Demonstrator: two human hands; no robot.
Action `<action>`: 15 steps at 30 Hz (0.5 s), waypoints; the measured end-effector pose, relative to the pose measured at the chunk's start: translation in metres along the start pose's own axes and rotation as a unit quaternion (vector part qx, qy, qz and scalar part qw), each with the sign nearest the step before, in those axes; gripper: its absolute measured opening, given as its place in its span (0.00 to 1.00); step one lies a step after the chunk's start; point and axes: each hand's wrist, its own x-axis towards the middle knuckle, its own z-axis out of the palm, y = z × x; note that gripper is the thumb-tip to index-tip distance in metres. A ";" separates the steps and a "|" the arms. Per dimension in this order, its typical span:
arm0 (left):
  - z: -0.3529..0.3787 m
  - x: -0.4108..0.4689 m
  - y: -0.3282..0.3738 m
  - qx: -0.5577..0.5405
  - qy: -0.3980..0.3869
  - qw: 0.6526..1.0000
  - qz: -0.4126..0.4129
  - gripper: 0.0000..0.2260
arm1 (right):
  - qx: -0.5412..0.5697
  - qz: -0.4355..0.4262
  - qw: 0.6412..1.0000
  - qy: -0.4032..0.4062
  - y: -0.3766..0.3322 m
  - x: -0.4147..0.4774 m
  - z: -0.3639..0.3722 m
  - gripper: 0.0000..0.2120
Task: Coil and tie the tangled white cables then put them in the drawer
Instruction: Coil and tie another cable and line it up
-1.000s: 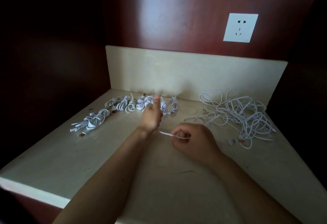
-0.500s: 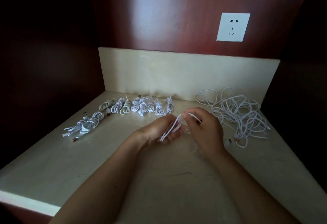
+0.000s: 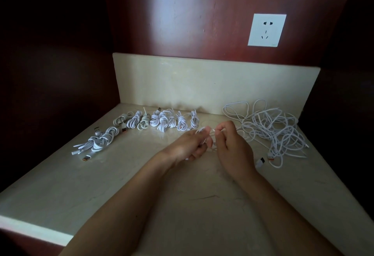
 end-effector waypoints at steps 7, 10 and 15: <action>0.001 0.007 -0.008 -0.057 0.130 0.988 0.060 0.19 | 0.005 -0.025 1.000 0.003 -0.005 -0.001 0.003 0.03; 0.004 0.011 -0.008 -0.170 0.151 0.972 0.055 0.20 | 0.011 -0.039 0.999 -0.003 -0.005 -0.002 0.008 0.04; 0.000 0.016 -0.003 -0.403 0.166 0.899 0.044 0.20 | -0.008 -0.064 0.998 -0.018 -0.007 -0.003 0.014 0.05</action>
